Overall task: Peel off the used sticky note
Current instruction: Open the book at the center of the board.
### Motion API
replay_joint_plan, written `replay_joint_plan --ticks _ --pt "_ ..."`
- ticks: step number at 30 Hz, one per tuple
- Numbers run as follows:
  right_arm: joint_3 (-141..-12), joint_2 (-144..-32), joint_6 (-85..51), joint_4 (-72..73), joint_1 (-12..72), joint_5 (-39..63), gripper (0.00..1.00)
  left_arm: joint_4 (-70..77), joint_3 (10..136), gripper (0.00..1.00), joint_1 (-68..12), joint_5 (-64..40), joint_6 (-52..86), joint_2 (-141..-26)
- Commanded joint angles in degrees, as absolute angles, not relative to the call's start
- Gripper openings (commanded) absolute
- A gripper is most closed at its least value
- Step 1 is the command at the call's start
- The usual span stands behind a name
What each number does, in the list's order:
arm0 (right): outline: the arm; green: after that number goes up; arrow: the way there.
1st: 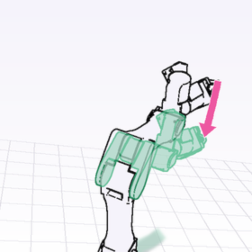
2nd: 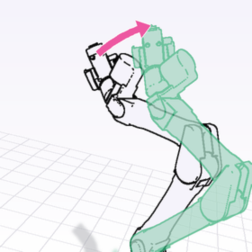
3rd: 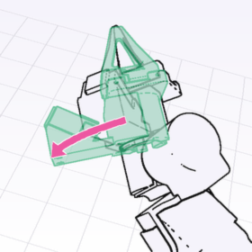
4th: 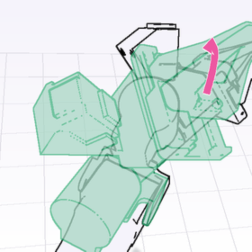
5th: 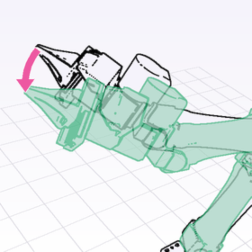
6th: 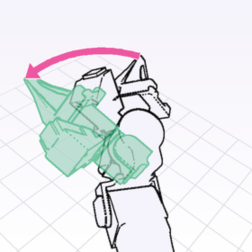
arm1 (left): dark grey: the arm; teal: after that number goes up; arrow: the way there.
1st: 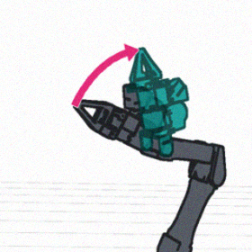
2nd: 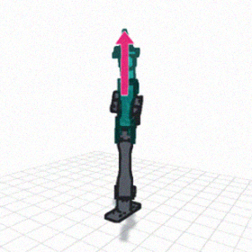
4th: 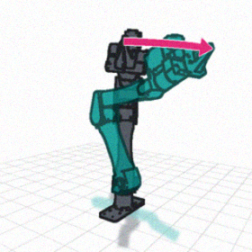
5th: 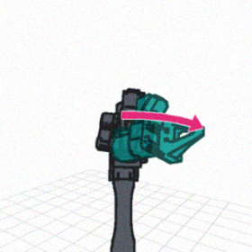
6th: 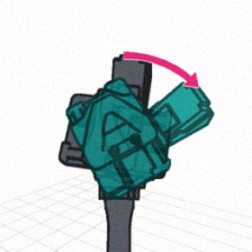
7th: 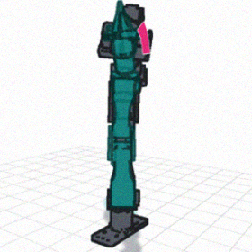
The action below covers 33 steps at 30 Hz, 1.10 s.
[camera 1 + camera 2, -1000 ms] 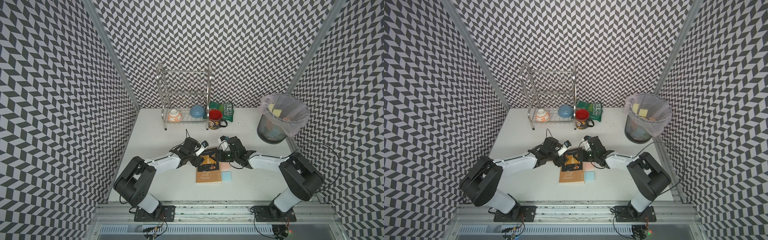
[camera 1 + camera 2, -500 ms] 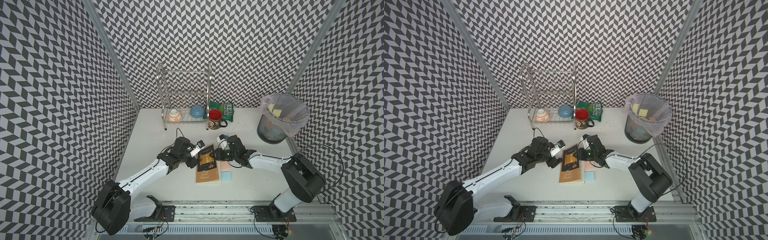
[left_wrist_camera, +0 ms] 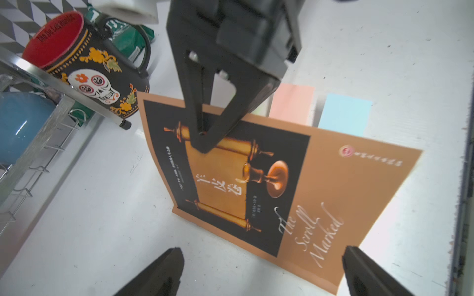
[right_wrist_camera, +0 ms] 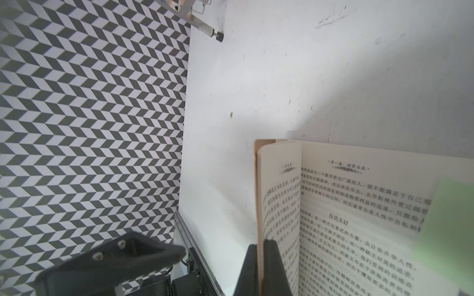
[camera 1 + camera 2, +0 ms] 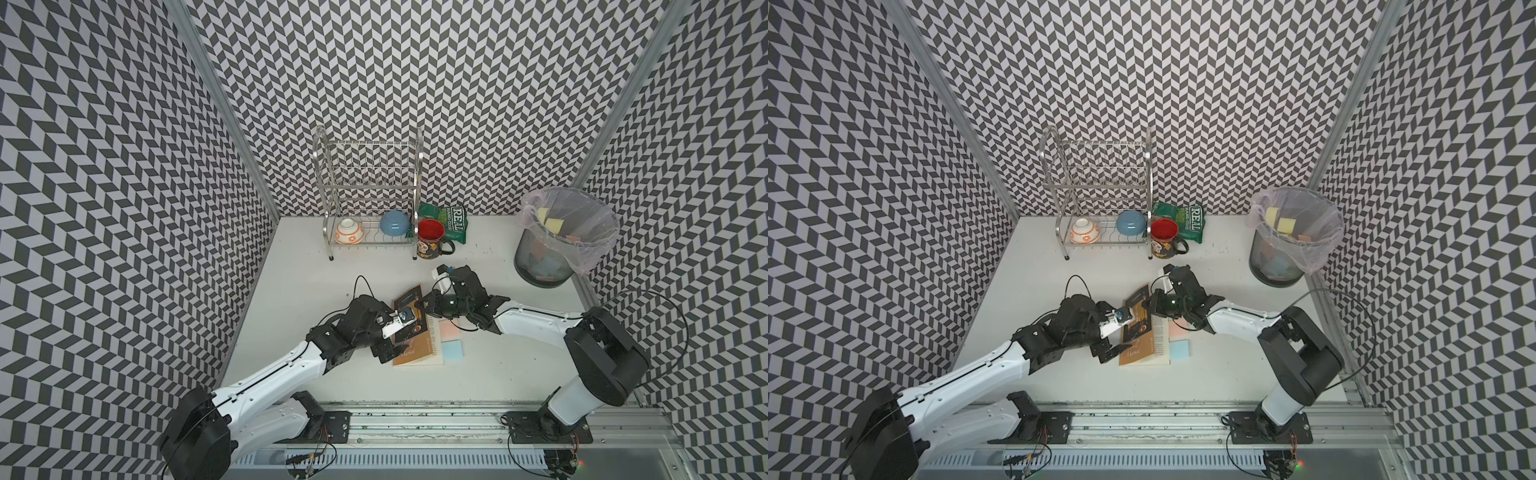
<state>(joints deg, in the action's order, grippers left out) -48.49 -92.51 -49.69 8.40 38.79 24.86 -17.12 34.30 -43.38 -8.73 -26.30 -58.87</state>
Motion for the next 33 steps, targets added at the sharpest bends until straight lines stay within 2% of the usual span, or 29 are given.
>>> replay_joint_plan --ticks 1,14,30,33 --pt "-49.89 -91.50 -53.09 12.13 39.11 22.00 0.00 -14.12 32.81 1.00 -44.83 -7.63 -26.35 -58.86" --pt "-49.63 -90.09 -61.13 12.21 39.11 14.92 0.00 -9.93 29.35 1.00 -49.86 -6.47 -24.26 -58.71" --pt "-49.22 -90.88 -68.23 15.44 39.20 12.47 0.00 10.63 23.14 1.00 -60.65 14.05 -19.20 -62.72" --pt "-49.06 -91.04 -69.15 16.02 39.20 12.27 0.00 11.73 22.84 1.00 -62.11 14.84 -19.57 -64.27"
